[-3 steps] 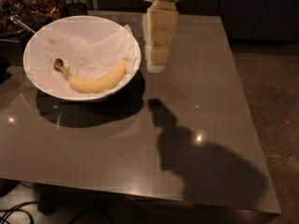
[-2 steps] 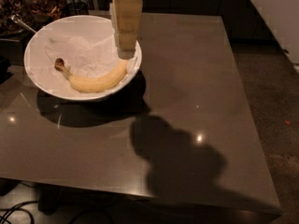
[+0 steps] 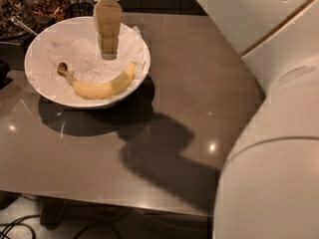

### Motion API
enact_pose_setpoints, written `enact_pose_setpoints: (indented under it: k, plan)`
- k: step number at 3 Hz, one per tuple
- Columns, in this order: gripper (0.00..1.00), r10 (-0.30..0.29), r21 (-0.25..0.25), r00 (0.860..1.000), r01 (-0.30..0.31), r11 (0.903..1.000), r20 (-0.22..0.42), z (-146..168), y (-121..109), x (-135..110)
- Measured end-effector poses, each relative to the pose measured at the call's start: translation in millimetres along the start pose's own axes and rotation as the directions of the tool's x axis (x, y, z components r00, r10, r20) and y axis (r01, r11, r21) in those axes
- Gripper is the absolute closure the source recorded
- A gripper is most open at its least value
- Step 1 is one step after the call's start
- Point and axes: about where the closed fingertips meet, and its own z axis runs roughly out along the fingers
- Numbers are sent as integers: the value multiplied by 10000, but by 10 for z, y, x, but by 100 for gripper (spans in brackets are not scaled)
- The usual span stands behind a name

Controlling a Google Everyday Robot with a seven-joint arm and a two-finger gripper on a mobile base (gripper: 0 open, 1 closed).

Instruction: Pick banana from white bowl

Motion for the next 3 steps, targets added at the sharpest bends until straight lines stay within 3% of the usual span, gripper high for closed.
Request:
enact_pose_setpoints:
  k: [2, 3]
  plan:
    - [25, 663, -903, 9978, -666, 9937, -64, 516, -116, -45]
    - [32, 692, -1281, 9973, -718, 9892, -245, 721, -96, -88]
